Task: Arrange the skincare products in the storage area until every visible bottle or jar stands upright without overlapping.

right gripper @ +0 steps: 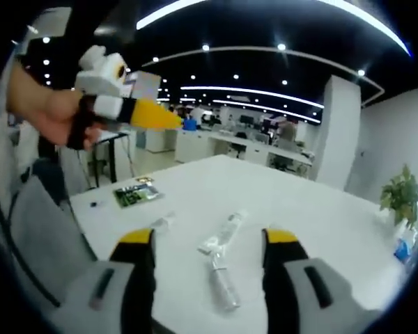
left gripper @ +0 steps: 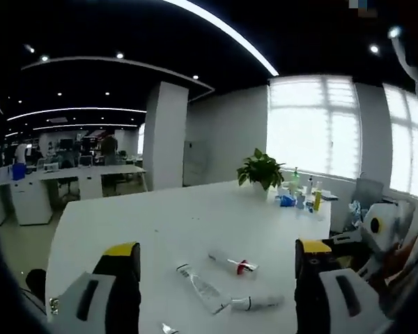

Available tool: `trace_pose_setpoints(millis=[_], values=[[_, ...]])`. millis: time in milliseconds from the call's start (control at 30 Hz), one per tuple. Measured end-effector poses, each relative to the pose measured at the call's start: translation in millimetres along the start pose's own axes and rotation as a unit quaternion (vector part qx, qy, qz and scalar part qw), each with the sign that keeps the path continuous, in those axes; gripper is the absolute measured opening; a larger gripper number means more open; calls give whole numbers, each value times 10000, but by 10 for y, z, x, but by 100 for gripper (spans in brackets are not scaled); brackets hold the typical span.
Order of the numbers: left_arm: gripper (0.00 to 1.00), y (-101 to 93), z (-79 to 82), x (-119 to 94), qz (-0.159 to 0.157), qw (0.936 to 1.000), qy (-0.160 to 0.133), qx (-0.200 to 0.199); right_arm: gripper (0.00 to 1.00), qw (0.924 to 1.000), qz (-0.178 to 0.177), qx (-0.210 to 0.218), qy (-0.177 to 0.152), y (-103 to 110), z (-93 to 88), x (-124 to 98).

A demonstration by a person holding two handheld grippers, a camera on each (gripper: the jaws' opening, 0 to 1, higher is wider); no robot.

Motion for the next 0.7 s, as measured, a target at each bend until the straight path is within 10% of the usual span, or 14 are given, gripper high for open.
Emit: trace_pose_setpoints(millis=[267,700], values=[[100,294,-328,305,374,9957,834,119,60,9999,-94,-53,-16,-34,1,-5],[100,100,-883,1111,-323,9817,1750,-672,59,9998,-101,-148,85,-35,-46,11]])
Point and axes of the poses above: the point that each gripper's makers call its tool centre point, and the gripper's own axes: x roughly forward along the fingers, y roughly to its left, z roughly out of its top, the point moved 2 cm from there along -x, roughly backward along the fingers, and after that the axes turned 3 degrees about -z, right-handed, at the moved point
